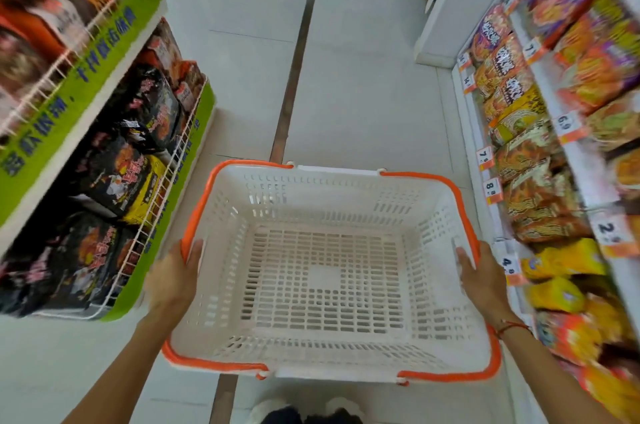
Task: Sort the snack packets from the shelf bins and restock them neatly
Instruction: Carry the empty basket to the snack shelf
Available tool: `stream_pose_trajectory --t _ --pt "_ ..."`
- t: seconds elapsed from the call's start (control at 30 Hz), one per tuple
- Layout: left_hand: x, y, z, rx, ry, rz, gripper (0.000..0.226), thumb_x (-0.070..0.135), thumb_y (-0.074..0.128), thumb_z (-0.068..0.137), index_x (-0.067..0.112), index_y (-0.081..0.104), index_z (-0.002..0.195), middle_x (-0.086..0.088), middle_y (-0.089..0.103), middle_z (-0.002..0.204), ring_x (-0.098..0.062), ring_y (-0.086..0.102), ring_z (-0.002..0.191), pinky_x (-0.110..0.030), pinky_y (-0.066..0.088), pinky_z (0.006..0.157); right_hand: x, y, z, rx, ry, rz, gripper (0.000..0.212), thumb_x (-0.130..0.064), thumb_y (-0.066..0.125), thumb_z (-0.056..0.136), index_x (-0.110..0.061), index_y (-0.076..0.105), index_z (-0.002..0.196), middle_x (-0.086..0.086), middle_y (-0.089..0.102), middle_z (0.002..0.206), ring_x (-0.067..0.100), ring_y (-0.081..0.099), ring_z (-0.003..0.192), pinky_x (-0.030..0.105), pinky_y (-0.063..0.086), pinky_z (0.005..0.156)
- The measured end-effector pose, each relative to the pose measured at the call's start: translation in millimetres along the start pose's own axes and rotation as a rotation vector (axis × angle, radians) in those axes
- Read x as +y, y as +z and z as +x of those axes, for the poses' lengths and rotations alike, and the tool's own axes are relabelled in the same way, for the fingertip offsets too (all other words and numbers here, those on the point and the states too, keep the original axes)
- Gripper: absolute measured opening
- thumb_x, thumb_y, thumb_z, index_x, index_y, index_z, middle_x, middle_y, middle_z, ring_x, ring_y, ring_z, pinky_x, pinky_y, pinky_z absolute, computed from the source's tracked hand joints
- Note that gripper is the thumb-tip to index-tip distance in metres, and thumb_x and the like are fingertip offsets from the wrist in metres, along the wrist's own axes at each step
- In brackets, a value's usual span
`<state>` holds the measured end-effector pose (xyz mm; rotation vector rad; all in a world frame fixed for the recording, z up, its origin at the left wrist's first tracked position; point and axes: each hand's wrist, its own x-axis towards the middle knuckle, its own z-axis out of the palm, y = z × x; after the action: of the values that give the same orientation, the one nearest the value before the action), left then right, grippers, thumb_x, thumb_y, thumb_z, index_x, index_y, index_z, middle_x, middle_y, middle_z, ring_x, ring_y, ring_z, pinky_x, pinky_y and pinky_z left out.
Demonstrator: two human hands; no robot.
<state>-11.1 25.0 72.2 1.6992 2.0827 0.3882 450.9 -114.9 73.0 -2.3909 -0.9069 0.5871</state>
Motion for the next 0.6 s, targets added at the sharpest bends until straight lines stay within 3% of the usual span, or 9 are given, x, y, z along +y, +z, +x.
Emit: stream_pose_trajectory --t 0.1,0.23,0.4,0.47,0.53,0.6 --pt "38.4 -69.0 -19.6 -0.012 0.01 0.034 0.049 0.045 0.039 0.099 -0.001 0.057 0.099 -0.013 0.053 0.071 -0.029 0.049 0.064 -0.038 0.037 0.062 -38.0 -66.8 -29.0 0.007 0.044 0.006 0.029 -0.032 0.047 0.099 -0.008 0.051 0.115 0.018 0.064 0.105 0.039 0.061 0.095 0.043 0.046 0.076" --pt "84.0 -145.6 -40.6 -0.033 0.034 0.075 0.052 0.045 0.037 0.099 -0.004 0.056 0.103 -0.026 0.062 0.082 -0.042 0.06 0.076 -0.041 0.035 0.065 -80.5 -145.4 -57.0 -0.022 0.097 -0.022 0.04 -0.047 0.045 0.096 -0.012 0.048 0.116 0.018 0.065 0.107 0.04 0.062 0.091 0.048 0.051 0.075" --pt "132.5 -206.7 -51.3 -0.035 0.051 0.133 0.052 0.045 0.037 0.1 -0.003 0.055 0.103 -0.027 0.064 0.089 -0.046 0.061 0.082 -0.041 0.034 0.065 -127.4 -217.0 -63.5 -0.054 0.159 -0.021 0.04 -0.032 0.045 0.101 0.0 0.048 0.123 0.021 0.06 0.119 0.04 0.057 0.106 0.035 0.038 0.072" --pt "147.2 -216.5 -49.7 -0.032 0.041 0.13 0.051 0.045 0.038 0.1 -0.003 0.056 0.099 -0.025 0.063 0.087 -0.044 0.061 0.081 -0.04 0.035 0.063 -137.8 -230.5 -55.2 -0.075 0.138 -0.013 0.052 -0.045 0.044 0.098 -0.001 0.047 0.125 0.021 0.06 0.118 0.04 0.058 0.105 0.038 0.042 0.073" --pt "159.4 -221.0 -45.3 -0.026 0.024 0.107 0.05 0.045 0.039 0.1 -0.002 0.056 0.096 -0.022 0.062 0.083 -0.041 0.06 0.076 -0.039 0.036 0.062 -139.4 -237.9 -40.0 -0.074 0.098 0.026 0.071 -0.071 0.039 0.087 -0.01 0.048 0.124 0.018 0.062 0.107 0.038 0.062 0.095 0.047 0.051 0.075" --pt "169.4 -221.2 -39.2 -0.02 0.009 0.062 0.049 0.045 0.04 0.099 -0.001 0.055 0.094 -0.016 0.058 0.077 -0.033 0.053 0.066 -0.038 0.036 0.06 -142.8 -242.0 -21.1 -0.071 0.061 0.017 0.065 -0.063 0.043 0.091 -0.01 0.047 0.128 0.018 0.063 0.109 0.039 0.061 0.098 0.051 0.052 0.08"
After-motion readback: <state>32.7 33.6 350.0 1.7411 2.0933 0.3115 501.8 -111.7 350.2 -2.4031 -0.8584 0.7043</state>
